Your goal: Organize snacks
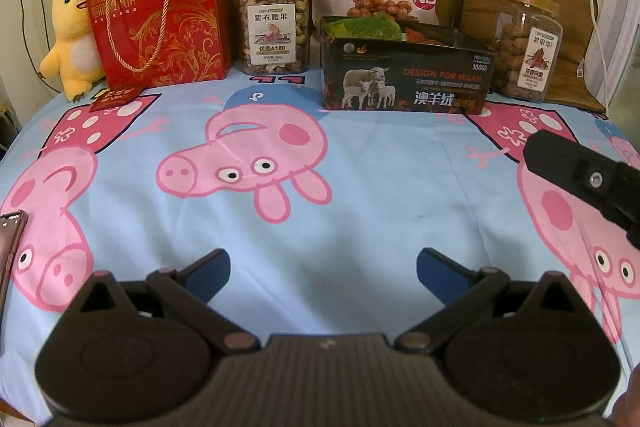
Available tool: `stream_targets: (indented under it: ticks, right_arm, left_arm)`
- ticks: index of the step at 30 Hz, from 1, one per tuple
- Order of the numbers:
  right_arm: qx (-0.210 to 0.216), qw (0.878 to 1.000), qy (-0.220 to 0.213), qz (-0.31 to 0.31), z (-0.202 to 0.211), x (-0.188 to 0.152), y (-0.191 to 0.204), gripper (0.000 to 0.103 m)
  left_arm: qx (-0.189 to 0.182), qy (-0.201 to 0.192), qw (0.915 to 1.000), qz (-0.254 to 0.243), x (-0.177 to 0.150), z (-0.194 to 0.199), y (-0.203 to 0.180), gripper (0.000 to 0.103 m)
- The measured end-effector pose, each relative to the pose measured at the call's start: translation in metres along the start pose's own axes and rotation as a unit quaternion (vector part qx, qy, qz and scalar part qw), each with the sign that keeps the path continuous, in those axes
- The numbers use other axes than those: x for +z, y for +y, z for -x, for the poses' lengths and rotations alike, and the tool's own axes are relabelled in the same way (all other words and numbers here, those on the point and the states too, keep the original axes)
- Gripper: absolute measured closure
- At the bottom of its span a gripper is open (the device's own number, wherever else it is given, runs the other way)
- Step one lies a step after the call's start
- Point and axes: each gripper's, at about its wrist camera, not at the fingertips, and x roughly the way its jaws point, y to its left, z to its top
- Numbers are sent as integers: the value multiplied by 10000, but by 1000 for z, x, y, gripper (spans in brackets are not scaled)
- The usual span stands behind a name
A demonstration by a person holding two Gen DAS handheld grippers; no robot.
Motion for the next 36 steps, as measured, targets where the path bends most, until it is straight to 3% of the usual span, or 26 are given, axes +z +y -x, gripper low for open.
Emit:
stream_targets:
  ticks: [36]
  right_arm:
    - [-1,10000,2,0,0,0,0,26]
  left_arm:
    - [-27,-25,10000,-41,0,3,-1,0]
